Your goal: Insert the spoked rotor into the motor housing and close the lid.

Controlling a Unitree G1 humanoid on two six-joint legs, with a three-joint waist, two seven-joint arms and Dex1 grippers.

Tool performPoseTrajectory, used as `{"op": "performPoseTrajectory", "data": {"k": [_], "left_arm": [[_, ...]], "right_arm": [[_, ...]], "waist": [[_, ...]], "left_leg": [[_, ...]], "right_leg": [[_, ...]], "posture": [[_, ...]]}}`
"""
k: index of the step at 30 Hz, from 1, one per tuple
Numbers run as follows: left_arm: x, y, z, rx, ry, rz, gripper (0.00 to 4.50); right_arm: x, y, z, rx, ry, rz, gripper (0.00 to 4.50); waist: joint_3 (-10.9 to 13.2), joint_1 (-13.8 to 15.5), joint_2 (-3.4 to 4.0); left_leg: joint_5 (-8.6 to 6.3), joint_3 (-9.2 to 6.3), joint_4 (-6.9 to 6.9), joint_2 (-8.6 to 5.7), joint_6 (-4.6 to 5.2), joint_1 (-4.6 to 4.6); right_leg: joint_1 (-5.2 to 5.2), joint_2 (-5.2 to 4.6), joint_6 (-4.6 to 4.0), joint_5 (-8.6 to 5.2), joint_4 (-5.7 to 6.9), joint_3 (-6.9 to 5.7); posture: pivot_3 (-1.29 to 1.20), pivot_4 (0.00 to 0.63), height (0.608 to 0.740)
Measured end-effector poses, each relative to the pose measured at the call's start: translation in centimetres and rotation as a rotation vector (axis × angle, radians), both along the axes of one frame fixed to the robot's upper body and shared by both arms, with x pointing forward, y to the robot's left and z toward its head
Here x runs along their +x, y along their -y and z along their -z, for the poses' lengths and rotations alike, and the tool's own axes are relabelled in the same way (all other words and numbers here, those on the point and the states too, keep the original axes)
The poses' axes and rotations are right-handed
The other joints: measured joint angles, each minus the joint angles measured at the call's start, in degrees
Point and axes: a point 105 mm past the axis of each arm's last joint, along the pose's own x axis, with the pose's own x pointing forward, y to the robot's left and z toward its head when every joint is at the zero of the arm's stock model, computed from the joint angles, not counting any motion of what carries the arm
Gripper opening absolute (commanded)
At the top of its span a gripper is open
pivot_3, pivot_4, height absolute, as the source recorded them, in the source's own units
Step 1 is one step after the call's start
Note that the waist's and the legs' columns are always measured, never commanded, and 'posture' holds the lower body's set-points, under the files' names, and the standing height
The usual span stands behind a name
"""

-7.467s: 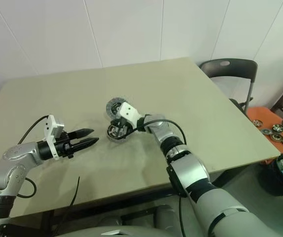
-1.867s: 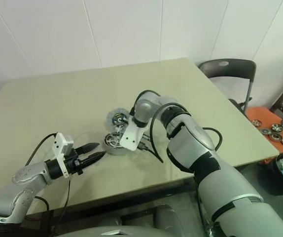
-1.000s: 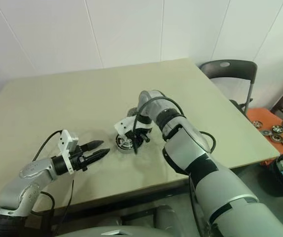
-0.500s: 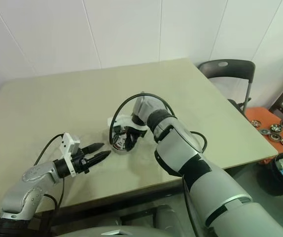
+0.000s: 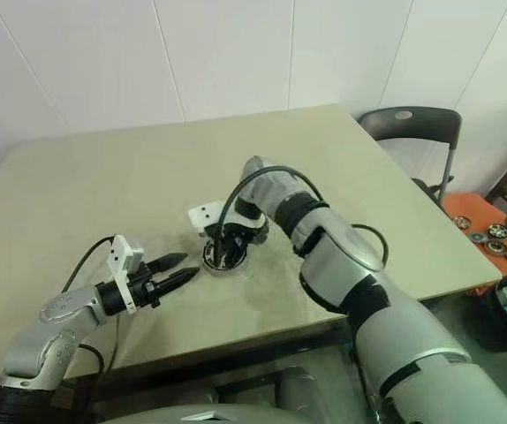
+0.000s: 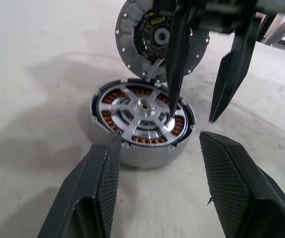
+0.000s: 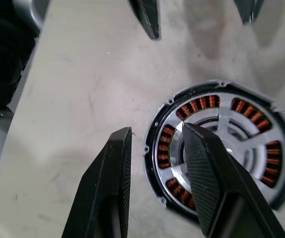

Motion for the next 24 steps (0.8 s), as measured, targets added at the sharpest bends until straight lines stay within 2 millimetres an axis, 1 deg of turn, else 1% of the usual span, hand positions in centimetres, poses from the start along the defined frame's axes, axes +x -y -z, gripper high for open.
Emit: {"op": "performPoseTrajectory", "data": {"k": [2,5,7,9,11,17,24], "left_arm": [[0.1,0.0,-0.1,0.000,0.004,0.004,2.68],[0.0,0.0,0.0,0.000,-0.001,0.005,2.68],[-0.1,-0.1,0.2,0.001,-0.008,0.002,2.68],[-0.1,-0.2,0.2,0.001,-0.011,0.001,2.68],[0.0,-0.1,0.1,0.000,-0.006,0.004,2.68],[0.0,-0.1,0.0,0.002,-0.005,0.015,2.68],[-0.1,-0.2,0.0,0.013,-0.007,0.025,2.68]], "right_arm": [[0.3,0.8,-0.7,0.017,0.068,-0.067,1.69],[0.9,2.9,-1.4,0.011,0.173,-0.154,1.69],[0.9,4.6,-0.7,-0.017,0.212,-0.206,1.69],[0.6,5.3,0.7,-0.042,0.232,-0.259,1.69],[0.4,5.4,1.6,-0.056,0.241,-0.287,1.69],[1.0,4.2,1.4,-0.011,0.317,-0.289,1.69],[0.8,4.2,1.2,-0.016,0.325,-0.340,1.69]], "waist": [[0.0,0.0,0.00],[0.0,0.2,-0.03],[0.0,0.1,-0.05],[0.0,-0.1,-0.05],[0.0,-0.2,-0.03],[-0.1,-0.1,-0.09],[-0.1,-0.1,-0.09]], "left_leg": [[0.00,0.03,-0.01,0.00,0.00,-0.01],[0.00,0.06,-0.01,0.00,0.00,-0.02],[0.00,0.11,0.00,0.00,0.00,0.00],[0.00,0.17,0.00,0.03,0.00,0.04],[0.00,0.19,0.00,0.05,0.00,0.08],[0.01,0.17,0.01,0.11,0.01,0.22],[0.01,0.17,0.01,0.12,0.01,0.32]], "right_leg": [[-0.01,0.00,0.00,0.00,-0.01,-0.01],[0.04,0.00,0.01,-0.01,-0.05,-0.03],[0.05,-0.01,0.03,-0.02,-0.07,-0.01],[0.04,0.02,0.07,-0.05,-0.04,0.04],[0.03,0.04,0.04,-0.03,0.03,0.05],[0.11,0.13,-0.03,0.00,0.07,0.03],[0.17,0.13,-0.08,-0.06,0.07,0.04]], "posture": [[0.00,0.000,0.740],[0.00,0.000,0.740],[0.00,0.000,0.740],[0.00,0.000,0.740],[0.00,0.000,0.740],[0.00,0.000,0.740],[0.00,0.000,0.740]]}}
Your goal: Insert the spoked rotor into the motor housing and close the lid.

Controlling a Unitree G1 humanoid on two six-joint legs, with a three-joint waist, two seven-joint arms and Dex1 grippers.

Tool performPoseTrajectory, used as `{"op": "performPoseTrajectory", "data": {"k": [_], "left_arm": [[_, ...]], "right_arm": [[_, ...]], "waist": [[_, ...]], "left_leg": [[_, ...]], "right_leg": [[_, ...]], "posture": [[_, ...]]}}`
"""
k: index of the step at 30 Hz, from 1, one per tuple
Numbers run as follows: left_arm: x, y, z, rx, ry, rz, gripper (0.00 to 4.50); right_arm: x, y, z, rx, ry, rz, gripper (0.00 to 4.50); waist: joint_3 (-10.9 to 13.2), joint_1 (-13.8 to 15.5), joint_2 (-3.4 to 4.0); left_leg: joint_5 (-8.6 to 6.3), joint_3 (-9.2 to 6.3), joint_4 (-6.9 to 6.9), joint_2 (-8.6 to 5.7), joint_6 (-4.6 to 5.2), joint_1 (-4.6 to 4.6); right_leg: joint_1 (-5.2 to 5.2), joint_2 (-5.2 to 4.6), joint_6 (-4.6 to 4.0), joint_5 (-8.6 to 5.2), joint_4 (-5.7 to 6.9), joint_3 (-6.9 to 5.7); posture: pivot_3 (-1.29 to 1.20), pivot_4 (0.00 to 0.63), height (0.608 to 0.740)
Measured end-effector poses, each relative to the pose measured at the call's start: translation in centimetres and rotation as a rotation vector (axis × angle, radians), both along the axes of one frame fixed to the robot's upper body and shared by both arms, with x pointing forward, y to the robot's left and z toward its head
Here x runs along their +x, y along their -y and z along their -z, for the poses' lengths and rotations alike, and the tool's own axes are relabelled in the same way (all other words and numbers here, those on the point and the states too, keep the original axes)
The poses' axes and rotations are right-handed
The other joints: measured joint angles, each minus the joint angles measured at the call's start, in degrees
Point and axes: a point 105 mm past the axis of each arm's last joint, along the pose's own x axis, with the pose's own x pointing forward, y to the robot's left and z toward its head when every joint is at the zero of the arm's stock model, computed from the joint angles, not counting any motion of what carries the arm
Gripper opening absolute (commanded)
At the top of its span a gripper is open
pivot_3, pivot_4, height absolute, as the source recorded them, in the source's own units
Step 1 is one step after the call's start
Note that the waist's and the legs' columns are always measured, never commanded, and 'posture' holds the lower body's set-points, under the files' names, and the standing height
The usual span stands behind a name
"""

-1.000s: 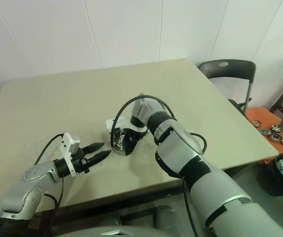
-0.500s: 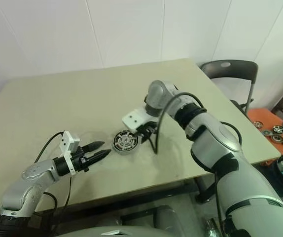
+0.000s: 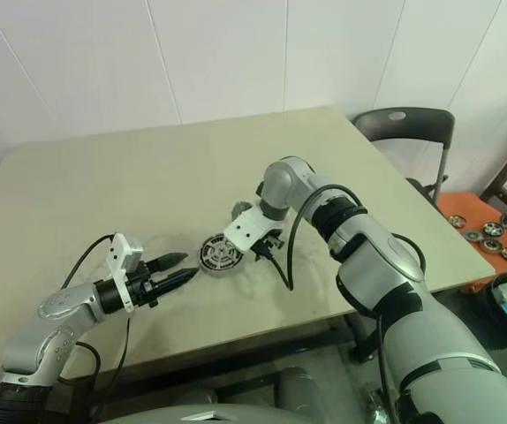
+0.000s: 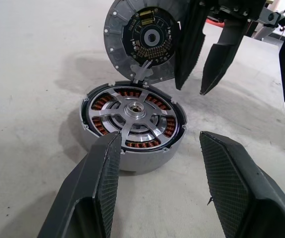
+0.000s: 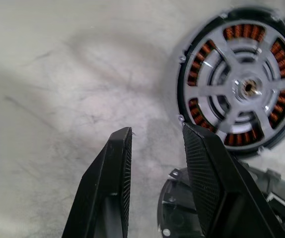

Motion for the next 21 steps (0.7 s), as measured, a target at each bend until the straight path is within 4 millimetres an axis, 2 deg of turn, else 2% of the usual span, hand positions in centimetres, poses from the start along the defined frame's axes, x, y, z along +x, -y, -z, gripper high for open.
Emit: {"op": "performPoseTrajectory", "data": {"k": [5,12,21], "left_arm": [[0.1,0.0,-0.1,-0.001,0.002,0.000,2.68],[0.1,0.2,0.0,-0.010,0.002,-0.001,2.68],[0.1,0.5,0.1,-0.021,-0.001,-0.001,2.68]], "right_arm": [[0.0,-0.8,-0.1,0.029,0.035,-0.028,1.69],[-0.6,-3.0,0.0,0.067,0.074,-0.103,1.69],[-1.3,-3.4,0.8,0.076,0.065,-0.133,1.69]], "waist": [[0.0,0.0,0.00],[0.0,0.1,0.00],[0.0,0.1,0.04]], "left_leg": [[0.00,-0.02,-0.01,0.00,0.00,0.03],[0.00,-0.03,-0.01,0.03,0.00,0.21],[-0.01,-0.04,-0.05,0.01,0.00,0.70]], "right_leg": [[0.00,-0.01,0.02,0.07,0.00,0.01],[0.17,0.02,-0.12,-0.05,0.02,0.00],[0.72,-0.03,-0.09,-0.11,-0.13,0.00]], "posture": [[0.00,0.000,0.740],[0.00,0.000,0.740],[0.00,0.000,0.740]]}}
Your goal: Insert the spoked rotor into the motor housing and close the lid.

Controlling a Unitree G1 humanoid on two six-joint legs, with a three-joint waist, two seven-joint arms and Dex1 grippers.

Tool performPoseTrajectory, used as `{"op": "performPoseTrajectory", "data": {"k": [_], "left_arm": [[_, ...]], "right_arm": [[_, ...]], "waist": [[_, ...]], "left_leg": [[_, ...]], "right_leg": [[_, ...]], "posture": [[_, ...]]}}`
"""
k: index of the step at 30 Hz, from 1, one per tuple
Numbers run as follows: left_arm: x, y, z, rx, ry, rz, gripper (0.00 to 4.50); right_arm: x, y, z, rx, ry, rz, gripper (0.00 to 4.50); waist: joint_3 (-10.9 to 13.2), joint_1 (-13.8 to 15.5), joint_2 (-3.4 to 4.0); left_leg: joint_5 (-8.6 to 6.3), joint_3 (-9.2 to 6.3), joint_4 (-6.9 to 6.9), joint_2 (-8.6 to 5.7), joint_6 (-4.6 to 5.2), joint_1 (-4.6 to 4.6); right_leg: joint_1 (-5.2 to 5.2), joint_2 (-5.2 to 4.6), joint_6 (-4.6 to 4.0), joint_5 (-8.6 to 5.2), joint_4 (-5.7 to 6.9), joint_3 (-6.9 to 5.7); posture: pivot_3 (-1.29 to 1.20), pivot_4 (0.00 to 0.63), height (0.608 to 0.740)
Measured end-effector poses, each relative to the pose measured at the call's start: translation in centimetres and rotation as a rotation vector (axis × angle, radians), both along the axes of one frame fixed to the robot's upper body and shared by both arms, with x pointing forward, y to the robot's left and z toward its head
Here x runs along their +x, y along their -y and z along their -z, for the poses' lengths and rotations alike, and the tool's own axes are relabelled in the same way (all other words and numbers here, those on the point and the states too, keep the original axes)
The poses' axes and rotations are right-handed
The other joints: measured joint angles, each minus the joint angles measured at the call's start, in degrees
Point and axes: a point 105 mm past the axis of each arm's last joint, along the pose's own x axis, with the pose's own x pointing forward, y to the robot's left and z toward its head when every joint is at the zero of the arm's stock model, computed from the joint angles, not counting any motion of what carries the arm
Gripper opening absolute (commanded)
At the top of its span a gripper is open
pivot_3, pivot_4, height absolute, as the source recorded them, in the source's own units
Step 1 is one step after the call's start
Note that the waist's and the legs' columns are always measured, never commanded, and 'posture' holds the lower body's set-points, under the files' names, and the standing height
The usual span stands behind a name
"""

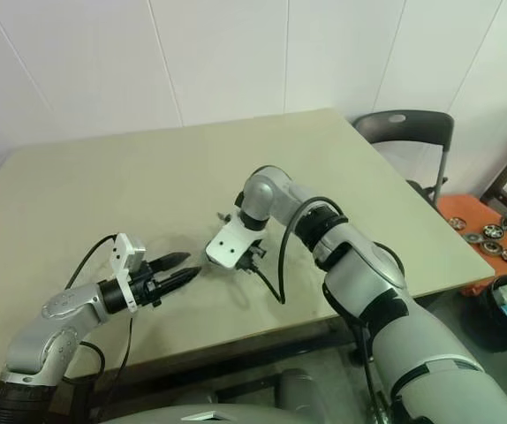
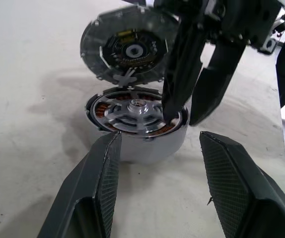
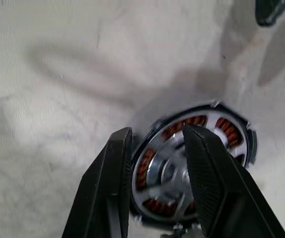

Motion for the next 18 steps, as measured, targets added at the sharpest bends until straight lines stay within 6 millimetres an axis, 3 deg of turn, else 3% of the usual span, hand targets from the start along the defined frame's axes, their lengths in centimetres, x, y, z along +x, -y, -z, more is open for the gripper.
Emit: {"op": "performPoseTrajectory", "data": {"k": [6,13,14,18], "left_arm": [[0.1,0.0,0.0,0.003,0.002,-0.004,2.68],[0.5,-0.1,0.0,0.004,0.003,-0.001,2.68],[0.6,-0.1,-0.1,0.004,0.009,0.000,2.68],[1.0,-0.2,-0.1,0.004,0.008,0.001,2.68]], "right_arm": [[-0.2,0.3,-0.5,-0.018,-0.016,-0.008,1.69],[-1.4,1.0,-3.7,0.011,-0.112,0.026,1.69],[-1.8,0.7,-4.3,0.034,-0.154,0.041,1.69],[-3.1,-1.3,-10.0,0.153,-0.242,0.062,1.69]], "waist": [[0.0,0.0,0.01],[0.1,0.1,0.08],[0.1,0.1,0.13],[0.2,0.1,0.22]], "left_leg": [[0.00,-0.03,-0.01,0.00,0.00,0.00],[0.00,-0.06,-0.06,-0.02,0.00,-0.06],[0.00,-0.09,-0.04,0.00,0.00,-0.10],[-0.01,-0.12,-0.14,0.01,0.01,-0.11]], "right_leg": [[0.00,0.00,0.00,0.00,-0.01,-0.01],[-0.04,-0.07,0.07,-0.05,-0.08,-0.03],[-0.07,-0.08,0.07,-0.05,-0.08,-0.03],[-0.10,-0.05,0.09,-0.05,-0.09,-0.15]], "posture": [[0.00,0.000,0.740],[0.00,0.000,0.740],[0.00,0.000,0.740],[0.00,0.000,0.740]]}}
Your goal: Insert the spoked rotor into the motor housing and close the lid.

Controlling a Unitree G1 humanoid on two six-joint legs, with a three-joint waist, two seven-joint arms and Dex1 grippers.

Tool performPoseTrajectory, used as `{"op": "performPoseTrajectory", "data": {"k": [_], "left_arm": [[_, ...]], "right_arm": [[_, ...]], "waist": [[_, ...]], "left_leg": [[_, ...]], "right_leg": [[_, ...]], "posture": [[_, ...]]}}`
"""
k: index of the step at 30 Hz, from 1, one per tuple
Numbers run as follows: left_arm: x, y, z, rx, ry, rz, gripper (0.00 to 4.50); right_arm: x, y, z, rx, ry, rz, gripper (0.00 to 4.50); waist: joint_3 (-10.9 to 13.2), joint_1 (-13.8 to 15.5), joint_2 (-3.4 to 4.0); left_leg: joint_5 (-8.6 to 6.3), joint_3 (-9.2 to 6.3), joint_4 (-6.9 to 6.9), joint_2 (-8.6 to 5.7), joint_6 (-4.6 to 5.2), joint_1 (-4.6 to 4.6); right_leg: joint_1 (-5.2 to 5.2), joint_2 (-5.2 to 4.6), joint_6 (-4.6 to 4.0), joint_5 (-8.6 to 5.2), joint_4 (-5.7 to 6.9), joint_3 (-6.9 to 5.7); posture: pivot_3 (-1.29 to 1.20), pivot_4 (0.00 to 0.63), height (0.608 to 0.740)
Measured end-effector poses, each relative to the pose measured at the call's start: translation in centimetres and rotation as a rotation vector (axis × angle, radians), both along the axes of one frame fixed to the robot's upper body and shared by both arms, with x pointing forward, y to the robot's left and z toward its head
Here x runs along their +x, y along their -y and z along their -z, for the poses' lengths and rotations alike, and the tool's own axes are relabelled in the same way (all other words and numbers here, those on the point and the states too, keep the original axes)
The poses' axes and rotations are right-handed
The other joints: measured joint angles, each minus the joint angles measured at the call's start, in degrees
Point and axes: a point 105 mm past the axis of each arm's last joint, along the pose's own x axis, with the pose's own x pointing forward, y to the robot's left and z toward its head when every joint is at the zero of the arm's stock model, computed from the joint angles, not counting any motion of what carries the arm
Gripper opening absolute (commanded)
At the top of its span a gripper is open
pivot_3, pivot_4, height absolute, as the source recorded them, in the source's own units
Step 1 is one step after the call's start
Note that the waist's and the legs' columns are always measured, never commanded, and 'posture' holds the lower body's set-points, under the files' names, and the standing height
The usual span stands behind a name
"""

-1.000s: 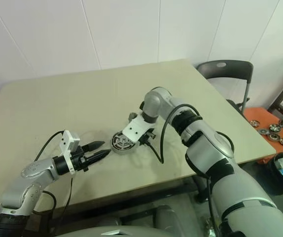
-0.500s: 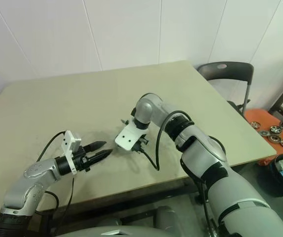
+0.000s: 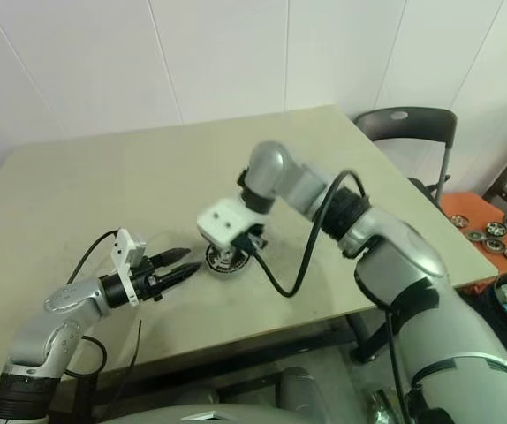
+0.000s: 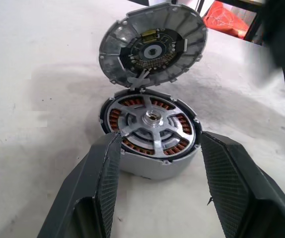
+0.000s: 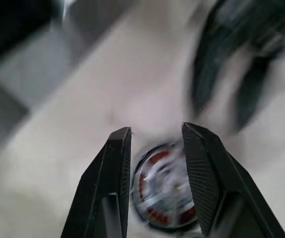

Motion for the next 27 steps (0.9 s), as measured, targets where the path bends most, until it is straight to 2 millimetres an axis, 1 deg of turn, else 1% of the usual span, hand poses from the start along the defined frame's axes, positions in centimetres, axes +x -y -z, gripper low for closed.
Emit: {"op": "performPoseTrajectory", "data": {"k": [1,3,5,7,8,10,11,12,13,14,16,17,18,20,21,23,25,27], "left_arm": [[0.0,0.0,0.0,-0.001,0.001,0.001,2.68],[0.0,0.0,0.0,-0.001,0.000,0.003,2.68],[0.0,0.0,0.0,-0.002,-0.002,0.006,2.68],[-0.1,0.0,0.1,-0.001,-0.003,0.007,2.68],[-0.1,-0.1,0.0,0.000,-0.002,0.008,2.68],[-0.1,-0.1,0.0,0.003,-0.003,0.009,2.68],[-0.2,-0.2,0.0,0.004,-0.002,0.010,2.68],[-0.2,-0.4,0.0,0.007,-0.003,0.010,2.68],[-0.3,-0.6,0.0,0.014,-0.006,0.012,2.68],[-0.3,-0.8,-0.1,0.023,-0.007,0.016,2.68],[-0.3,-1.1,-0.3,0.034,-0.006,0.020,2.68],[-0.3,-1.3,-0.3,0.040,-0.007,0.026,2.68],[-0.1,-1.3,-0.5,0.045,-0.002,0.031,2.68],[0.3,-1.2,-1.4,0.053,0.024,0.049,2.68],[0.6,-1.3,-1.9,0.059,0.034,0.057,2.68],[0.8,-1.8,-2.5,0.061,0.047,0.057,2.68],[0.9,-2.0,-2.8,0.061,0.046,0.054,2.68],[0.8,-2.0,-3.0,0.047,0.040,0.059,2.68]], "right_arm": [[0.1,-0.2,-0.8,0.019,0.011,0.003,1.69],[1.2,-0.2,-1.1,0.060,0.014,0.045,1.69],[2.9,0.9,-1.5,0.105,-0.025,0.147,1.69],[5.0,1.9,-3.1,0.214,-0.055,0.281,1.69],[6.4,2.2,-4.2,0.313,-0.057,0.373,1.69],[9.4,3.7,-6.3,0.526,-0.037,0.574,1.69],[10.6,4.8,-6.6,0.610,-0.026,0.660,1.52],[11.5,5.9,-6.3,0.662,-0.028,0.734,1.30],[12.2,7.1,-5.4,0.694,-0.042,0.809,1.07],[13.0,8.4,-4.2,0.716,-0.066,0.904,0.77],[14.0,11.1,-0.8,0.708,-0.110,1.084,0.06],[14.1,12.0,0.8,0.689,-0.128,1.141,0.02],[14.1,12.5,2.0,0.674,-0.145,1.176,0.02],[13.8,13.1,3.9,0.644,-0.184,1.224,0.02],[13.6,13.1,4.9,0.637,-0.220,1.239,0.02],[13.1,12.8,6.2,0.631,-0.284,1.248,0.02],[12.7,12.3,6.9,0.641,-0.342,1.249,0.02],[12.6,12.1,6.5,0.688,-0.415,1.254,0.02]], "waist": [[0.0,0.0,-0.04],[0.0,0.1,-0.09],[0.0,0.4,-0.09],[0.1,0.3,-0.07],[0.1,0.2,-0.07],[0.0,0.1,-0.12],[0.0,0.2,-0.14],[0.0,0.2,-0.16],[0.0,0.2,-0.15],[0.0,0.2,-0.13],[0.1,0.0,-0.01],[0.1,0.0,0.04],[0.1,-0.2,0.06],[0.1,-0.3,0.06],[0.1,-0.3,0.06],[0.1,-0.4,0.06],[0.2,-0.2,0.10],[0.2,-0.1,0.10]], "left_leg": [[0.00,0.01,0.00,0.00,0.00,0.00],[0.00,0.02,0.04,-0.02,0.00,0.00],[0.00,0.06,0.15,-0.07,0.00,-0.07],[0.00,0.09,0.15,-0.08,0.00,-0.09],[0.00,0.09,0.12,-0.09,0.00,-0.08],[-0.01,0.08,0.02,-0.08,0.00,-0.08],[-0.01,0.10,-0.01,-0.08,0.01,-0.08],[-0.02,0.11,-0.02,-0.07,0.03,-0.10],[-0.03,0.11,-0.03,-0.07,0.04,-0.11],[-0.03,0.13,-0.03,-0.07,0.05,-0.14],[-0.03,0.25,0.00,-0.08,0.05,-0.26],[-0.03,0.29,0.01,-0.09,0.05,-0.35],[-0.03,0.36,0.02,-0.09,0.06,-0.50],[-0.03,0.39,0.03,-0.08,0.06,-0.72],[-0.03,0.38,0.04,-0.07,0.06,-0.72],[-0.02,0.37,0.04,-0.05,0.06,-0.72],[-0.02,0.35,0.07,-0.05,0.06,-0.75],[-0.02,0.32,0.16,-0.06,0.06,-0.79]], "right_leg": [[0.05,0.00,0.02,-0.02,-0.03,-0.10],[0.12,-0.02,0.03,-0.03,-0.06,-0.14],[0.12,-0.10,0.02,-0.03,-0.08,-0.10],[0.09,-0.12,0.02,-0.03,-0.11,0.02],[0.08,-0.13,0.02,-0.02,-0.11,0.06],[0.05,-0.12,0.01,-0.01,-0.12,0.05],[0.06,-0.12,0.01,-0.01,-0.13,0.02],[0.07,-0.11,0.02,-0.03,-0.17,-0.02],[0.07,-0.11,0.03,-0.03,-0.19,-0.02],[0.07,-0.11,0.03,-0.03,-0.20,-0.02],[-0.02,-0.11,0.03,-0.03,-0.20,0.08],[-0.09,-0.11,0.03,-0.02,-0.19,0.13],[-0.13,-0.08,0.03,-0.02,-0.18,0.18],[-0.20,-0.05,0.04,-0.01,-0.12,0.20],[-0.21,-0.02,0.05,-0.01,-0.09,0.20],[-0.24,0.00,0.07,0.00,-0.04,0.20],[-0.26,0.00,0.17,0.07,-0.03,0.19],[-0.29,0.00,0.21,0.10,-0.04,0.19]], "posture": [[0.00,0.000,0.740],[0.00,0.000,0.740],[0.00,0.000,0.740],[0.00,0.000,0.740],[0.00,0.000,0.740],[0.00,0.000,0.740],[0.00,0.000,0.740],[0.00,0.000,0.740],[0.00,0.000,0.740],[0.00,0.000,0.740],[0.00,0.000,0.740],[0.00,0.000,0.740],[0.00,0.000,0.740],[0.00,0.000,0.740],[0.00,0.000,0.740],[0.00,0.000,0.740],[0.00,0.000,0.740],[0.00,0.000,0.740]]}}
